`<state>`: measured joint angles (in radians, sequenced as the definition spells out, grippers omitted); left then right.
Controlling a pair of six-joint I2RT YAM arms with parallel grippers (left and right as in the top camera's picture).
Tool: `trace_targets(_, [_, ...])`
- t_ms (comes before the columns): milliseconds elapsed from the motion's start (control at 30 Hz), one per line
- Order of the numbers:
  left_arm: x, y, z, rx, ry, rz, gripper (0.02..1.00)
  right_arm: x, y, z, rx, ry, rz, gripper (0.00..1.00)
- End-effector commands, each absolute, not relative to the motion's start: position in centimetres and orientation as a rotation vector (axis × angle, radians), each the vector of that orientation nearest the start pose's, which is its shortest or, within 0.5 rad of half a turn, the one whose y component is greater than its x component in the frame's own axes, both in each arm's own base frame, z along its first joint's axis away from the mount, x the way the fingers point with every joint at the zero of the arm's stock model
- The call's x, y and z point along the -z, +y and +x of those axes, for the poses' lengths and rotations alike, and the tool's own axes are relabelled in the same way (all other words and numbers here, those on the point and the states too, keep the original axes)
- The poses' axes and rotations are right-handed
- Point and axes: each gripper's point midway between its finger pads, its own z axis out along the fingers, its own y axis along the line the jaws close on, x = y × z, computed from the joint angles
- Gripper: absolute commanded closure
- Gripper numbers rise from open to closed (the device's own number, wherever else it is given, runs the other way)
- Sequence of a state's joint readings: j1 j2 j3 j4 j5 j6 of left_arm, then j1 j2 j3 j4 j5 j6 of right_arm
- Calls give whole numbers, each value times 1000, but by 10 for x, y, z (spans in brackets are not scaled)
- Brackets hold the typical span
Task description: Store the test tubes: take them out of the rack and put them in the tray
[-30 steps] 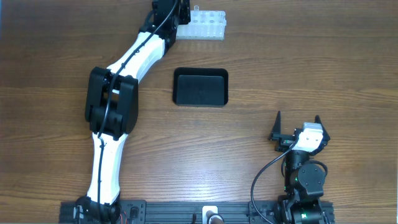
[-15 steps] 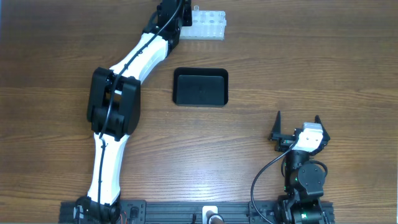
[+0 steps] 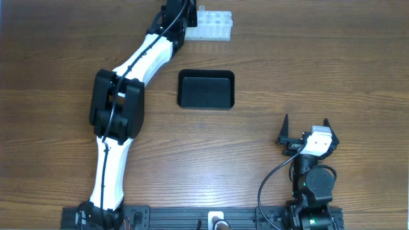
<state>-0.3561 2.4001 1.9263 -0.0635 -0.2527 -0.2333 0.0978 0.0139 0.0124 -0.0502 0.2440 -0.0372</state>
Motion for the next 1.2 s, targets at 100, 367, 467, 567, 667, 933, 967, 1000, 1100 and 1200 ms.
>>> trace_targets(100, [-110, -189, 645, 67, 2079, -48, 886, -163, -19, 244, 158, 1619, 84, 9])
trace_targets(367, [-110, -190, 644, 68, 2078, -46, 915, -163, -19, 244, 158, 1619, 83, 9])
trace_targets(467, [-124, -190, 644, 76, 2061, -48, 917, -163, -19, 244, 158, 1619, 84, 7])
trace_targets(567, [-163, -193, 638, 78, 2015, -31, 923, -163, -19, 244, 158, 1619, 84, 9])
trace_targets(667, [-223, -194, 626, 43, 1933, -22, 923, -163, -19, 244, 158, 1619, 84, 9])
trace_targets(933, [-398, -201, 547, 23, 1704, 28, 923, -163, -19, 244, 158, 1619, 83, 7])
trace_targets(967, [-407, -204, 536, 33, 1706, 39, 925, -163, -19, 244, 158, 1619, 84, 9])
trace_targets(1000, [-412, -208, 525, 45, 1717, 49, 928, -163, -19, 244, 158, 1619, 84, 9])
trace_targets(1100, [-400, -216, 498, 87, 1821, 31, 941, -163, -19, 244, 158, 1619, 84, 9])
trace_targets(1200, [-354, -220, 479, 106, 2008, -27, 945, -163, -19, 244, 158, 1619, 83, 9])
